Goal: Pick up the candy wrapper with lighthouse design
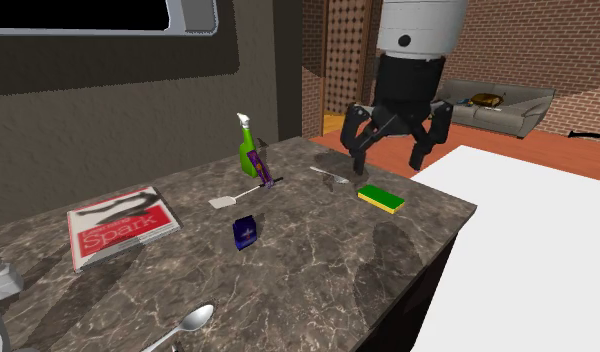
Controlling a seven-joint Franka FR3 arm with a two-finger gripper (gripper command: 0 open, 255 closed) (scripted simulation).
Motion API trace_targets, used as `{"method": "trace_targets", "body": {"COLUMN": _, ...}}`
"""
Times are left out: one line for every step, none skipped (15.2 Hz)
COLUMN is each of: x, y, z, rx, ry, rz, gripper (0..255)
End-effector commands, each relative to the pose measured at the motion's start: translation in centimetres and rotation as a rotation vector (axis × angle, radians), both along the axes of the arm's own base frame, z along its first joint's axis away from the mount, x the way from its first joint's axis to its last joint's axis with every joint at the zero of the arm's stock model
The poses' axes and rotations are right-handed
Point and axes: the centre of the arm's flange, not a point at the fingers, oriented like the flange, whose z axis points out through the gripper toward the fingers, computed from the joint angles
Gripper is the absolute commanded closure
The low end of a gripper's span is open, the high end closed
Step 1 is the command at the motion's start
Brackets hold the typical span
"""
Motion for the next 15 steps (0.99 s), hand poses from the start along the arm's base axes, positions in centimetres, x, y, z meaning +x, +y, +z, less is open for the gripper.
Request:
{"method": "trace_targets", "body": {"x": 1.0, "y": 1.9, "z": -1.3, "rx": 0.005, "ry": 0.004, "rz": 0.018, "gripper": 0}}
{"method": "trace_targets", "body": {"x": 1.5, "y": 2.8, "z": -2.0, "rx": 0.007, "ry": 0.007, "rz": 0.027, "gripper": 0}}
{"method": "trace_targets", "body": {"x": 2.0, "y": 3.8, "z": -2.8, "rx": 0.009, "ry": 0.01, "rz": 0.036, "gripper": 0}}
{"method": "trace_targets", "body": {"x": 2.5, "y": 4.8, "z": -3.5, "rx": 0.011, "ry": 0.012, "rz": 0.044, "gripper": 0}}
{"method": "trace_targets", "body": {"x": 2.9, "y": 5.7, "z": -4.3, "rx": 0.013, "ry": 0.015, "rz": 0.053, "gripper": 0}}
{"method": "trace_targets", "body": {"x": 3.4, "y": 6.7, "z": -5.0, "rx": 0.015, "ry": 0.017, "rz": 0.062, "gripper": 0}}
{"method": "trace_targets", "body": {"x": 3.8, "y": 7.7, "z": -5.7, "rx": 0.017, "ry": 0.02, "rz": 0.071, "gripper": 0}}
{"method": "trace_targets", "body": {"x": 4.2, "y": 8.7, "z": -6.5, "rx": 0.019, "ry": 0.023, "rz": 0.08, "gripper": 0}}
{"method": "trace_targets", "body": {"x": 4.6, "y": 9.7, "z": -7.2, "rx": 0.021, "ry": 0.025, "rz": 0.089, "gripper": 0}}
{"method": "trace_targets", "body": {"x": 5.0, "y": 10.7, "z": -8.0, "rx": 0.023, "ry": 0.028, "rz": 0.098, "gripper": 0}}
{"method": "trace_targets", "body": {"x": 5.4, "y": 11.7, "z": -8.7, "rx": 0.025, "ry": 0.031, "rz": 0.106, "gripper": 0}}
{"method": "trace_targets", "body": {"x": 5.8, "y": 12.7, "z": -9.4, "rx": 0.027, "ry": 0.033, "rz": 0.115, "gripper": 0}}
{"method": "trace_targets", "body": {"x": 6.2, "y": 13.7, "z": -10.2, "rx": 0.029, "ry": 0.036, "rz": 0.124, "gripper": 0}}
{"method": "trace_targets", "body": {"x": 6.5, "y": 14.7, "z": -10.9, "rx": 0.032, "ry": 0.038, "rz": 0.133, "gripper": 0}}
{"method": "trace_targets", "body": {"x": 6.9, "y": 15.8, "z": -11.6, "rx": 0.034, "ry": 0.041, "rz": 0.142, "gripper": 0}}
